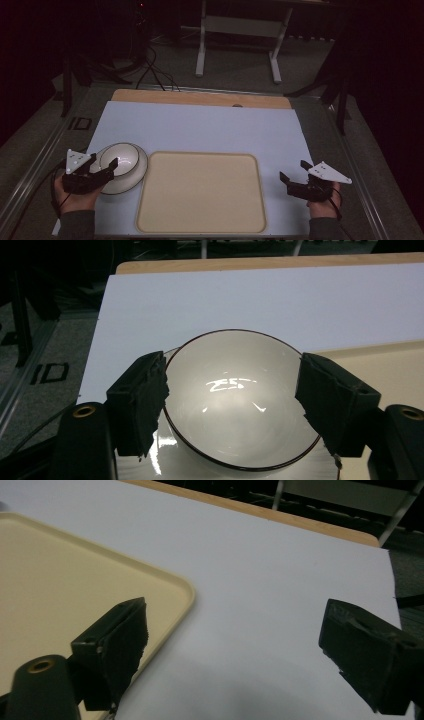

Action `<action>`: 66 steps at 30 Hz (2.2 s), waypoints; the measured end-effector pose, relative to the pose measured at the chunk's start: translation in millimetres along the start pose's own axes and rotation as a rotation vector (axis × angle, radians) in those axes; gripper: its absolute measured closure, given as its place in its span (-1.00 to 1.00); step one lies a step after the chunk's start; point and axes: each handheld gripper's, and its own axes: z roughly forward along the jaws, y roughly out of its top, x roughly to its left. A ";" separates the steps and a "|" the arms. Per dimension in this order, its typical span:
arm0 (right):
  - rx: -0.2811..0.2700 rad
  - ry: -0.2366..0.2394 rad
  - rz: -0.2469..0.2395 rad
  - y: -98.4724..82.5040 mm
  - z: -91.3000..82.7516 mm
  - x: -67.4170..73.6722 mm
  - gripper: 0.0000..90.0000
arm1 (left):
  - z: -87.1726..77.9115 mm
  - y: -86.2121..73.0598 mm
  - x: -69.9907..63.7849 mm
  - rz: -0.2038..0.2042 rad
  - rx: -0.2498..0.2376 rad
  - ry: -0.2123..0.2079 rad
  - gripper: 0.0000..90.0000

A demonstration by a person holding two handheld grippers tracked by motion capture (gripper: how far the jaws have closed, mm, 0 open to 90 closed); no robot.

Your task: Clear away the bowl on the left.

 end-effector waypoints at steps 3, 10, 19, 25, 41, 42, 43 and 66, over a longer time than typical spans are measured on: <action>-0.008 -0.010 0.000 0.5 -1.0 0.2 -0.74 | 0.2 -0.4 1.0 -0.013 0.006 0.001 -0.32; -0.011 -0.015 -0.012 1.2 -0.3 1.3 -0.74 | 1.2 -0.9 3.7 -0.024 0.009 -0.002 -0.21; -0.019 -0.016 -0.018 1.3 -1.1 2.4 -0.74 | 4.7 1.5 3.1 -0.016 0.014 -0.003 -0.01; -0.022 -0.015 -0.027 1.0 -1.5 3.1 -0.74 | 11.1 1.4 6.4 -0.032 0.020 -0.016 0.15; -0.034 -0.023 -0.018 0.6 -3.2 2.1 -0.74 | 29.8 2.1 21.8 -0.119 0.044 0.025 0.16; -0.034 -0.022 -0.018 0.6 -3.3 2.1 -0.74 | 31.5 1.9 22.3 -0.115 0.050 0.021 0.22; -0.034 -0.023 -0.018 0.6 -3.3 2.2 -0.74 | 32.9 2.0 22.3 -0.114 0.058 0.022 0.24; -0.049 -0.029 -0.013 1.0 -4.9 2.0 -0.74 | 52.5 -0.1 30.0 -0.180 0.175 0.047 0.21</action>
